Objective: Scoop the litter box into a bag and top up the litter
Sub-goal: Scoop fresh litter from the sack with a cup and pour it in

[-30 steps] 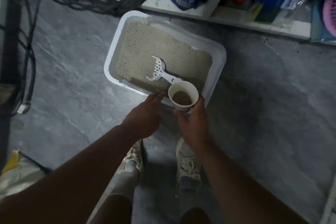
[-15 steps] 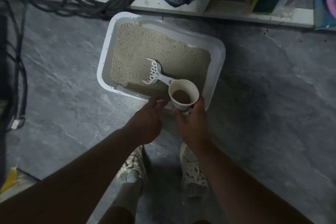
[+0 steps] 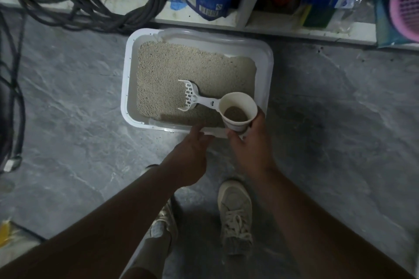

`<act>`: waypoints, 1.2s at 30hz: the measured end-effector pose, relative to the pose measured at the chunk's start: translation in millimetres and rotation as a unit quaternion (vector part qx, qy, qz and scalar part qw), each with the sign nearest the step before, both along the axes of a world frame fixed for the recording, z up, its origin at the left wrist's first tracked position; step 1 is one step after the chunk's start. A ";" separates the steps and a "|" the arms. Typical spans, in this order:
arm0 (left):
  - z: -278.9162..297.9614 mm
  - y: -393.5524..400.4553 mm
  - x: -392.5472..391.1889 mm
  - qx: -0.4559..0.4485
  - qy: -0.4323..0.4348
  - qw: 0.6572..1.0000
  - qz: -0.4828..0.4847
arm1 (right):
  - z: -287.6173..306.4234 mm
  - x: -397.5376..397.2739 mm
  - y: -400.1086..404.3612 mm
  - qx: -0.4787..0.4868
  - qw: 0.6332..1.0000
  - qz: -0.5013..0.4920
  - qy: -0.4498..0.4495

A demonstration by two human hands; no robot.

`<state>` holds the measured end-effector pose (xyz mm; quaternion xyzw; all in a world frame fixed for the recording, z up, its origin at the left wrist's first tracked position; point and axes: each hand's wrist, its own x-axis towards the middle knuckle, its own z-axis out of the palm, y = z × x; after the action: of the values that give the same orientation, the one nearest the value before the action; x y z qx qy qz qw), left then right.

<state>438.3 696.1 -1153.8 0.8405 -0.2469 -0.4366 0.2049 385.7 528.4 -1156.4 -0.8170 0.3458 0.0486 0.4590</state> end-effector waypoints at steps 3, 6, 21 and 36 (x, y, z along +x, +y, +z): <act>5.1 -2.7 8.0 0.006 0.003 1.000 0.007 | 7.7 3.9 -9.0 -0.017 1.000 -0.008 -0.006; 14.4 -2.2 14.1 -0.031 -0.043 0.997 0.050 | 23.2 6.6 -16.9 -0.044 0.999 -0.020 -0.001; 24.1 16.3 15.3 -0.090 -0.084 0.943 0.309 | 48.5 53.4 -31.3 -0.054 0.997 0.011 0.058; 3.3 3.4 50.0 0.047 -0.108 0.990 0.082 | 23.1 101.8 -38.1 -0.084 0.991 0.032 0.100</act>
<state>488.3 699.4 -1150.4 0.9089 -0.1772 -0.3362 0.1717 487.5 490.3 -1133.2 -0.8544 0.3665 0.1155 0.3498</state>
